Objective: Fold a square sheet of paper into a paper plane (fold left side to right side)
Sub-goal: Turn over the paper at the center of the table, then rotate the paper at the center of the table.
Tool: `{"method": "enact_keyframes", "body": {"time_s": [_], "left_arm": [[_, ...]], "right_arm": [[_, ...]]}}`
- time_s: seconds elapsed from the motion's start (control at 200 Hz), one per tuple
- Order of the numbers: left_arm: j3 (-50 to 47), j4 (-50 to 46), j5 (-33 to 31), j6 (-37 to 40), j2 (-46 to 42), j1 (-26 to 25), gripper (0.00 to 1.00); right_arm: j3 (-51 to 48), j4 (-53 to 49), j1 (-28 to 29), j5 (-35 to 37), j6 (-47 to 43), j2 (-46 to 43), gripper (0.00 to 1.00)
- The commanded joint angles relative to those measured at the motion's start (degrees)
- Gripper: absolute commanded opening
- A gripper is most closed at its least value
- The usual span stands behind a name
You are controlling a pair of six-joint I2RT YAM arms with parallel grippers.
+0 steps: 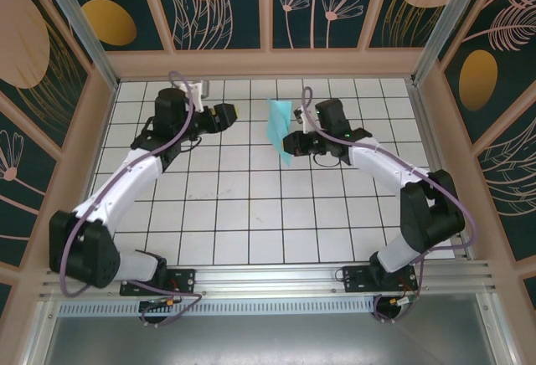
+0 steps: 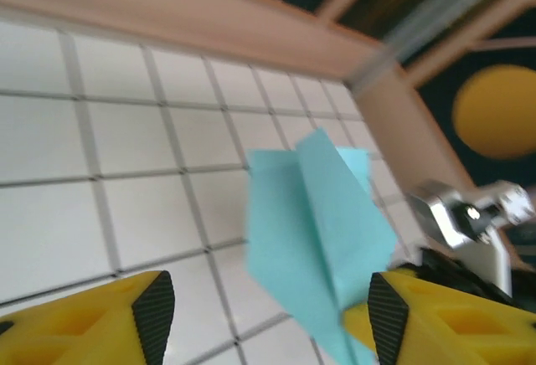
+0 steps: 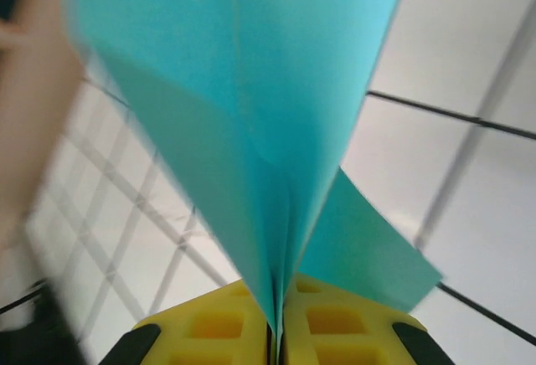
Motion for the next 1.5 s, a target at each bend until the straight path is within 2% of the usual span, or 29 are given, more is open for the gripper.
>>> {"method": "enact_keyframes", "body": {"time_s": [0.0,0.08,0.17,0.455,0.651,0.771,0.941,1.046,1.136,1.221,1.296,1.401,1.496], "left_arm": [[-3.4,-4.9,-19.6,3.2,-5.7,0.2,0.68],[-5.2,-4.6,-23.8,2.3,-8.4,0.2,0.69],[-8.1,-4.4,-25.9,1.6,-10.1,0.2,0.70],[-10.1,-5.2,-29.9,-0.2,-12.3,0.2,0.72],[-11.0,-5.1,-29.9,-0.6,-13.4,0.2,0.72],[-11.4,-5.2,-29.2,-0.8,-13.3,0.2,0.72],[-11.8,-5.1,-25.8,-1.4,-12.7,0.2,0.72],[-13.3,-3.0,-20.0,-2.0,-11.6,0.2,0.73],[-14.5,0.3,-11.0,-2.4,-9.2,0.2,0.71],[-15.9,4.6,-1.3,-5.3,-5.3,0.1,0.69],[-17.7,10.7,5.6,-9.5,-1.7,-0.6,0.68],[-18.5,17.1,9.7,-13.8,3.8,-3.7,0.68],[-16.6,19.4,10.4,-16.4,9.0,-6.6,0.69]], "right_arm": [[7.2,-21.1,5.7,30.9,-0.8,1.5,0.13],[11.0,-27.7,10.1,43.7,2.6,4.1,0.13],[15.0,-33.3,14.0,53.2,5.5,7.9,0.13],[26.4,-44.2,22.5,67.7,6.5,25.4,0.15],[30.4,-44.6,25.5,68.8,5.0,33.6,0.26],[29.6,-42.3,26.2,64.5,3.4,33.0,0.40],[24.9,-36.9,26.3,54.8,2.1,24.1,0.57],[21.4,-33.5,26.0,48.8,1.9,16.5,0.66],[18.2,-30.2,24.2,43.8,2.3,10.3,0.68],[13.9,-25.9,20.5,39.1,2.5,4.9,0.68],[8.2,-19.2,15.4,32.0,2.3,0.0,0.68],[-2.7,-6.2,5.9,17.1,2.9,-7.1,0.68],[-10.7,3.9,-2.2,5.2,5.0,-11.0,0.68]]}}
